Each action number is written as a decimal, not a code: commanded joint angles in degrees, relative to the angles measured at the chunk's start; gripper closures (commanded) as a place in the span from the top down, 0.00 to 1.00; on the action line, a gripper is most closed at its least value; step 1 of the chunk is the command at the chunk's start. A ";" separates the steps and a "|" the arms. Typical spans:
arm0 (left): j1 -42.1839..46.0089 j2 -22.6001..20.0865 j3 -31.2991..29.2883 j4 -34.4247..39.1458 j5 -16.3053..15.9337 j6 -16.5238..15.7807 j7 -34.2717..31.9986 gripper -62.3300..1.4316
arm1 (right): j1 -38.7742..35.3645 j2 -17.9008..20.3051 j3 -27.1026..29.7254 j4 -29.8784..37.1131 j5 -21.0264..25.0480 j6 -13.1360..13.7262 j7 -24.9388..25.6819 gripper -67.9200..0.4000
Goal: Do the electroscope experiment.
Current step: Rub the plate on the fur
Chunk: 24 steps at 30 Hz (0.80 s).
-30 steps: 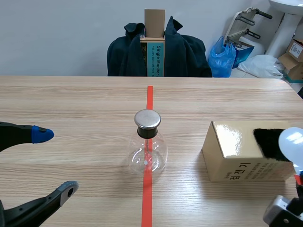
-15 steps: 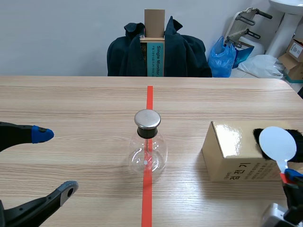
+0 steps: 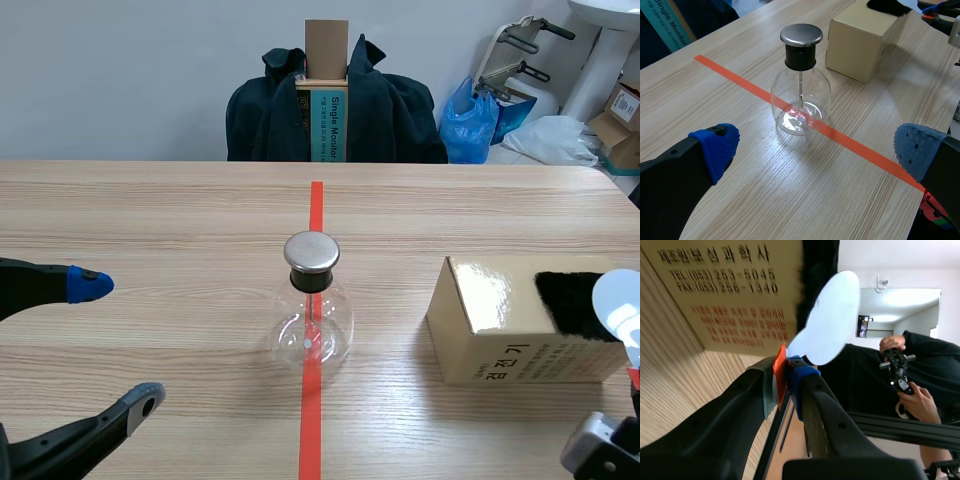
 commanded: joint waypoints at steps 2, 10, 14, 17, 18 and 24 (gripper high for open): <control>-0.13 0.42 0.15 0.24 -0.50 0.07 -0.94 1.00 | 0.70 0.74 -0.72 0.37 -0.28 0.76 7.93 0.02; -0.13 0.42 0.15 0.24 -0.50 0.07 -0.92 1.00 | 0.85 0.74 0.42 0.37 -0.57 0.70 -0.79 0.02; -0.13 0.42 0.15 0.24 -0.50 0.07 -0.92 1.00 | 1.11 0.72 -0.79 0.37 -1.18 0.66 6.64 0.02; -0.13 0.42 0.15 0.24 -0.50 0.07 -0.92 1.00 | 0.96 0.72 -0.39 0.37 -1.18 0.52 -2.40 0.02; -0.13 0.42 0.15 0.24 -0.50 0.07 -0.90 1.00 | 0.96 0.72 -0.02 0.37 -1.18 0.57 -4.92 0.02; -0.13 0.42 0.15 0.24 -0.50 0.07 -0.90 1.00 | 1.03 0.74 -0.96 0.46 -1.38 0.96 5.38 0.02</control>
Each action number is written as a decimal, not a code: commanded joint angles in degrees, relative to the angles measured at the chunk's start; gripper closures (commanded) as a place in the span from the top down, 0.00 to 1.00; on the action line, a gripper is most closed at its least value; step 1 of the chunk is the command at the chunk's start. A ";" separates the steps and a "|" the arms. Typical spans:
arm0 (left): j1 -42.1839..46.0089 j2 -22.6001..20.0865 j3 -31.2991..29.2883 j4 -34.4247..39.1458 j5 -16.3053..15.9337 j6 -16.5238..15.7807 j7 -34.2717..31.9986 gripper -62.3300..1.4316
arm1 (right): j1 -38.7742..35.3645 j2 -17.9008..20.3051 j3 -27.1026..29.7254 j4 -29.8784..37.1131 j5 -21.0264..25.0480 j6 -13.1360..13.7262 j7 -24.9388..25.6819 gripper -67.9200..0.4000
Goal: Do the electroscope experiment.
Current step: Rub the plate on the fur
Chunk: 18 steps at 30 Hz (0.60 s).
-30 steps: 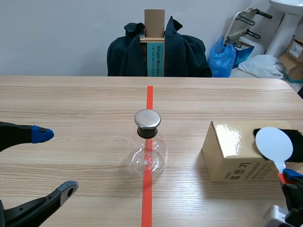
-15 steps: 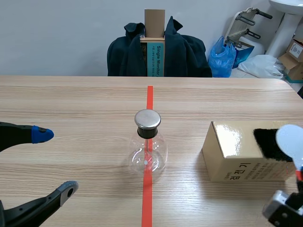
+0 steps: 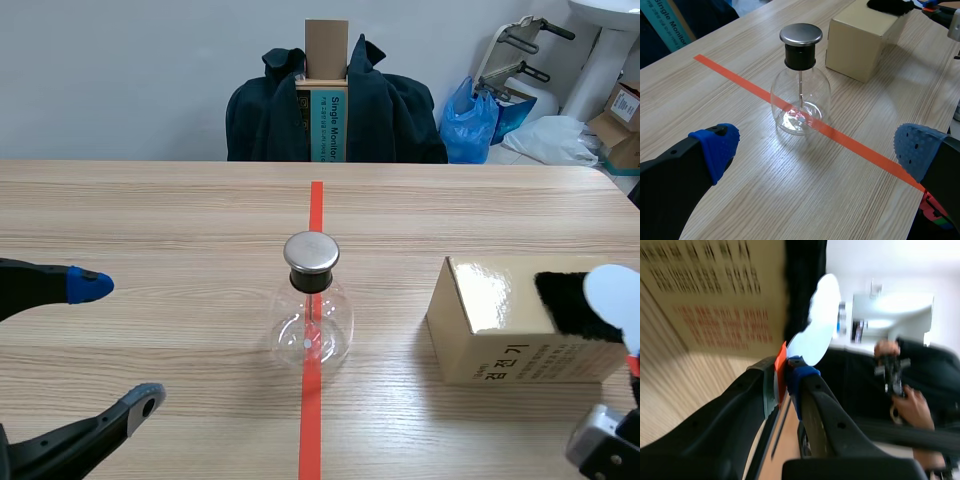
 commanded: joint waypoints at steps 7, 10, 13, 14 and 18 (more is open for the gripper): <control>-0.13 0.42 0.15 0.24 -0.50 0.07 -0.72 1.00 | -0.11 0.76 -1.64 1.16 -0.44 0.20 -2.01 0.02; -0.13 0.42 0.15 0.24 -0.50 0.07 -0.72 1.00 | -0.17 1.20 -1.64 3.08 -0.42 0.20 -2.86 0.02; -0.13 0.42 0.15 0.24 -0.48 0.07 -0.70 1.00 | -0.44 1.20 -1.64 6.14 -0.15 0.20 -4.26 0.02; -0.13 0.42 0.15 0.24 -0.48 0.07 -0.70 1.00 | -0.66 1.20 -1.64 7.32 0.28 0.20 -4.57 0.02; -0.13 0.42 0.15 0.24 -0.33 0.07 -0.72 1.00 | -1.88 1.14 -0.68 12.48 2.64 0.22 -4.48 0.02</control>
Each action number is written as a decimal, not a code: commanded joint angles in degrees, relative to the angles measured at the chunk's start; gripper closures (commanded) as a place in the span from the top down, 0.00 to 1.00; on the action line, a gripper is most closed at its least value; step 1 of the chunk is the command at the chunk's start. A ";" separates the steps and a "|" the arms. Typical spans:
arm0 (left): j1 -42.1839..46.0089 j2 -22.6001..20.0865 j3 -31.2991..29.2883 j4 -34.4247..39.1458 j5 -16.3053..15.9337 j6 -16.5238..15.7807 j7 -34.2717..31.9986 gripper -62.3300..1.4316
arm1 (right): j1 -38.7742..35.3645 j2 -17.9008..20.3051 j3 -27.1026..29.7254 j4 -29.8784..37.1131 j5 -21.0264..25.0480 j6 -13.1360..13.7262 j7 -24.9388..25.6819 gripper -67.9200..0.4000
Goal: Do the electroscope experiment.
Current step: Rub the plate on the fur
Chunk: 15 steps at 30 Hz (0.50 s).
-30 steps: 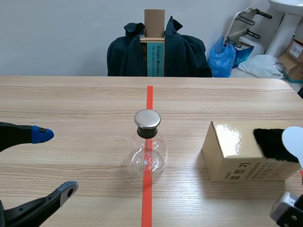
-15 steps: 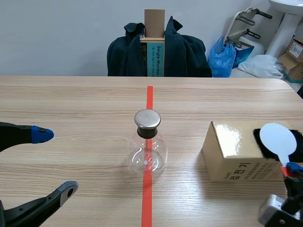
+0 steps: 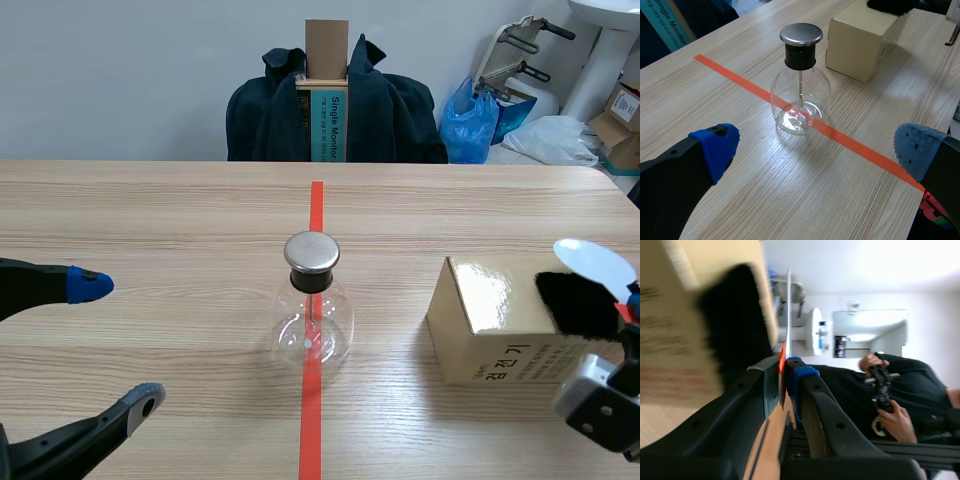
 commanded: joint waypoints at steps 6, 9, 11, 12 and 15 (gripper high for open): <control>-0.13 0.42 0.15 0.24 -0.37 0.07 -0.74 1.00 | -1.31 1.03 1.97 8.24 2.32 -0.46 -0.04 0.02; -0.13 0.42 0.15 0.24 -0.37 0.07 -0.74 1.00 | -1.60 1.05 1.97 11.72 3.45 -0.46 -0.09 0.02; -0.13 0.42 0.15 0.24 -0.37 0.07 -0.70 1.00 | -1.62 1.05 1.97 13.97 4.33 -0.46 -0.09 0.02; -0.13 0.42 0.15 0.24 -0.37 0.07 -0.70 1.00 | -1.62 1.07 1.97 15.02 5.11 -0.46 -0.09 0.02; -0.13 0.42 0.15 0.24 -0.37 0.07 -0.70 1.00 | -1.62 1.07 1.97 18.05 7.32 -0.46 -0.09 0.02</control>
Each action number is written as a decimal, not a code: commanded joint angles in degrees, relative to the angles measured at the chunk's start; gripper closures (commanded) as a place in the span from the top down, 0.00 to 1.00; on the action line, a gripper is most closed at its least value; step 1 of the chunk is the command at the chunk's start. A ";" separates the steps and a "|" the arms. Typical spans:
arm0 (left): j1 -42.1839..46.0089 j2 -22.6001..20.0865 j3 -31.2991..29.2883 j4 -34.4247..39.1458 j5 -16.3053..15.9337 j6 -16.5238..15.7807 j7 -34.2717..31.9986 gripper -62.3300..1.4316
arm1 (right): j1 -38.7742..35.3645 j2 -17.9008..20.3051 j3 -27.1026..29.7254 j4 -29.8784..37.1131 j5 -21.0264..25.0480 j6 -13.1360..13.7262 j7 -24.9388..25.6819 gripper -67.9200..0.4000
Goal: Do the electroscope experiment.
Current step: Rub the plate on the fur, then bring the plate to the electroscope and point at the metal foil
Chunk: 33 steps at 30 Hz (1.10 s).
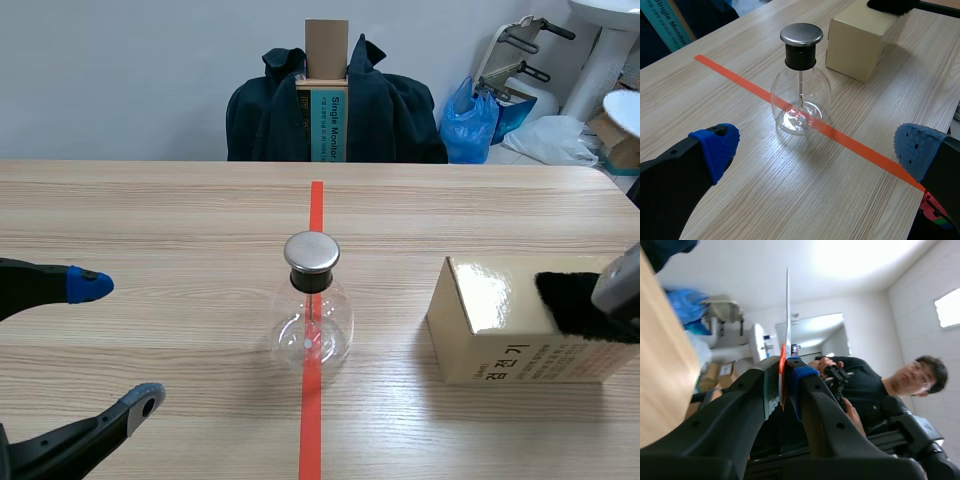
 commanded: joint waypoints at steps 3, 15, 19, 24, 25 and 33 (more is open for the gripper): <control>-0.13 0.42 0.15 0.24 -0.35 0.07 -0.48 1.00 | -0.11 1.03 0.59 3.72 2.62 -0.46 -0.24 0.02; -5.95 3.65 3.93 -4.44 0.72 0.02 3.58 0.20 | -0.09 1.03 2.12 11.93 10.67 -0.46 -0.24 0.02; -14.60 5.84 10.54 -11.43 1.11 0.04 3.54 0.06 | -0.07 1.03 2.54 12.87 10.62 -0.48 -0.20 0.02; -27.34 9.07 19.96 -21.86 1.70 0.11 3.32 0.06 | -0.07 1.01 2.51 12.87 10.16 -0.50 0.24 0.02; -29.66 9.81 21.53 -23.91 2.08 0.11 3.28 0.06 | 0.07 1.01 2.51 12.87 10.25 -0.50 0.26 0.02; -40.24 14.10 27.78 -35.87 2.45 0.48 1.97 0.06 | 0.24 0.98 2.27 12.87 10.29 -0.46 2.91 0.02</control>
